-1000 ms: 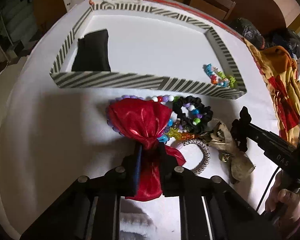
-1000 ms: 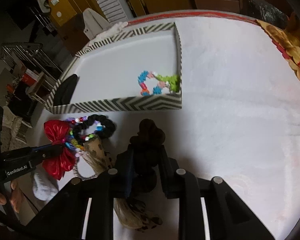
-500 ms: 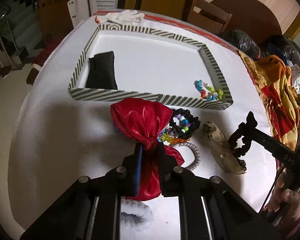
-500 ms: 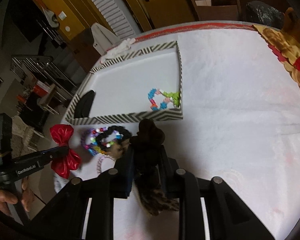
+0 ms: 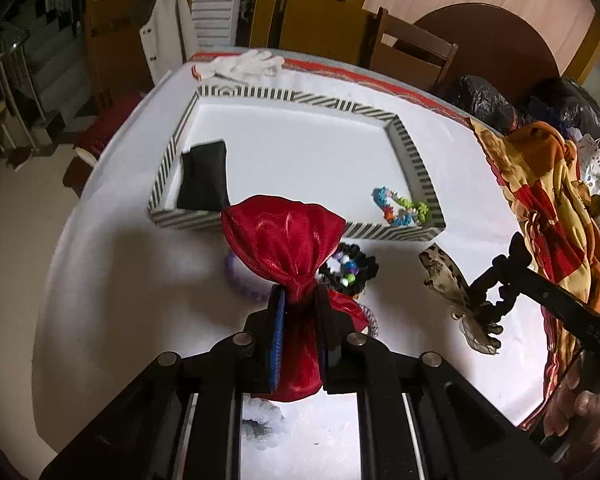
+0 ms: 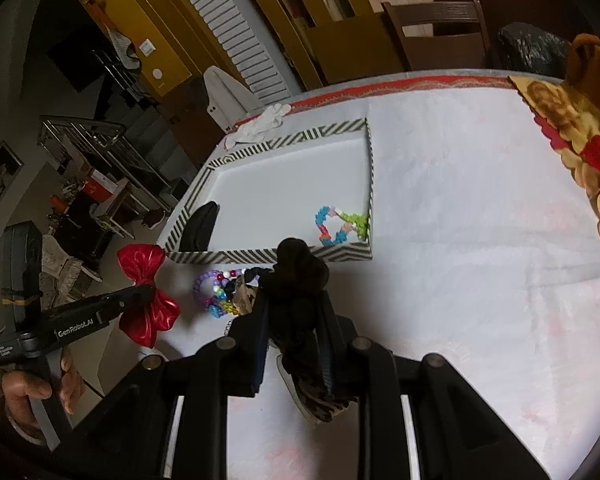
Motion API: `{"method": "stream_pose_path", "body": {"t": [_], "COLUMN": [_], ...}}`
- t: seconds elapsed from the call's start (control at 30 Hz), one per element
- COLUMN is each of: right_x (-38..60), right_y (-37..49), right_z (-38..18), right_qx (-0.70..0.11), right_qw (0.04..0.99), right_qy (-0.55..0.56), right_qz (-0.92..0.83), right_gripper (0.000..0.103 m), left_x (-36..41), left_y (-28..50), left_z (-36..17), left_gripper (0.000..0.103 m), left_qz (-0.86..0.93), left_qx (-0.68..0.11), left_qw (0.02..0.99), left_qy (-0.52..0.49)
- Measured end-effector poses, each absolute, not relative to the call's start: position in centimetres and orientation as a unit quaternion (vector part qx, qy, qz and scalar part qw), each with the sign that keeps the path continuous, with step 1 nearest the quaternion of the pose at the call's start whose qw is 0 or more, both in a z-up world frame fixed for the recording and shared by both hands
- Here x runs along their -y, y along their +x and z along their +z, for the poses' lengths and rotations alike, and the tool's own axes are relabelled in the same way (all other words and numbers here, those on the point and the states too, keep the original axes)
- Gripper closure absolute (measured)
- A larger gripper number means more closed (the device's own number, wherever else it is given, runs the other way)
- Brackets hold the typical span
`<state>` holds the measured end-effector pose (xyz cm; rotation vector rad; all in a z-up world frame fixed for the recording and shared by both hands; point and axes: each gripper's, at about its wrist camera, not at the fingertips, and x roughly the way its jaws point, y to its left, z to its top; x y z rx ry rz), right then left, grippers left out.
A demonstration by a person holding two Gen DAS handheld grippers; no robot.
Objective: Organize jewelry
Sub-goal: 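Grasp red satin bow with left tool while right tool grasps brown and leopard bows, then lower red bow into tray with left tool while right tool releases bows inside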
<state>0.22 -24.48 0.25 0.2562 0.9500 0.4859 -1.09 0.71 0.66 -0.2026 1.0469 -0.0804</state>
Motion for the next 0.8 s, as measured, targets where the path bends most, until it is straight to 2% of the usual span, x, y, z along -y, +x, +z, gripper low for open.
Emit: {"method": "stream_pose_path", "body": {"t": [0.47,0.8], "right_x": [23.4,20.6], "right_y": [2.9,10.2], "right_z": [1.8,1.3], "right_qx": [-0.439,-0.449], "right_qw": [0.859,0.854], "right_qy": [0.11,0.122], "right_qz": [0.238,0.234], "right_gripper": [0.081,0.081], "left_x": [-0.4,-1.6], "left_y": [2.4,9.4], "left_z": [2.6,1.5], "left_gripper": [0.076,0.076], "left_qz": [-0.018,-0.014], "left_qx": [-0.474,-0.484], "left_qw": [0.878,0.872], "left_qy": [-0.061,-0.065]}}
